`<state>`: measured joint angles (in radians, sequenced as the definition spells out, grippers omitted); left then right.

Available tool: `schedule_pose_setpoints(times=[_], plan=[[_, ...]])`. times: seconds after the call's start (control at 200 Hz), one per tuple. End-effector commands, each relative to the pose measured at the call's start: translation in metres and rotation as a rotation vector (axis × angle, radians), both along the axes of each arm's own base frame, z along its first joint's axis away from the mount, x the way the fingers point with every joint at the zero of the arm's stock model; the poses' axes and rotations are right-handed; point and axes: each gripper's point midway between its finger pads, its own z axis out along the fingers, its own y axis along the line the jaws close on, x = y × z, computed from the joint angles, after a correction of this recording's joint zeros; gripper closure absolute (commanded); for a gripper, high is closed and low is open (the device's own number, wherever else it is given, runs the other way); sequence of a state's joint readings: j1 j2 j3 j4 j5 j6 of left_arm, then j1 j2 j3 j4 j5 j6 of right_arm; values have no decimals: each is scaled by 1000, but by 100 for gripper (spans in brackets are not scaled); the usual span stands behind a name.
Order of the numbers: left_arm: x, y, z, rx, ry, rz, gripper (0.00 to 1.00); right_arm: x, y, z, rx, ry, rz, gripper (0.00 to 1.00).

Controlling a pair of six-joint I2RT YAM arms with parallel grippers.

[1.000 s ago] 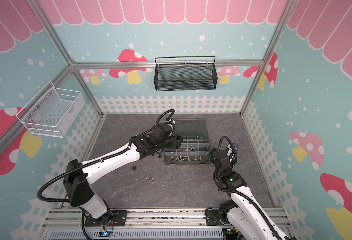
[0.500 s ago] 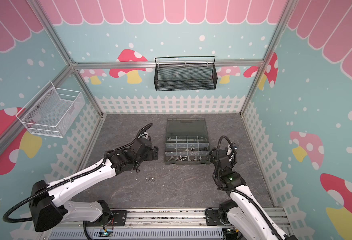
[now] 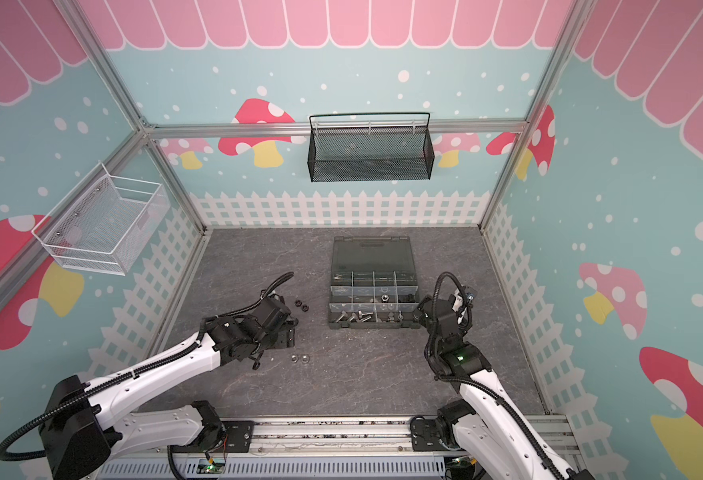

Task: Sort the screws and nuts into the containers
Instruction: 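Move the open left gripper back over the next silver nut on the table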

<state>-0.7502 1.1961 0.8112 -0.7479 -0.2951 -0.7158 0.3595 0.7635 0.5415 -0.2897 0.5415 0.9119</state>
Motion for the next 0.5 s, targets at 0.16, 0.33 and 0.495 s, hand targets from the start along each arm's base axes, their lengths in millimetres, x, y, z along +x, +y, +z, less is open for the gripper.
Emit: schedule_pose_setpoints(times=[0.16,0.33,0.495], plan=[[-24,-3,-40,3,180,-3,31,-2,-3,-8,16,11,-23,3],[-27,-10,-55,22,224,-35,35,-3,-3,-8,18,9,-27,3],[-32,-17,-70,18,276,-63,35,-3,-4,-8,17,7,-28,3]])
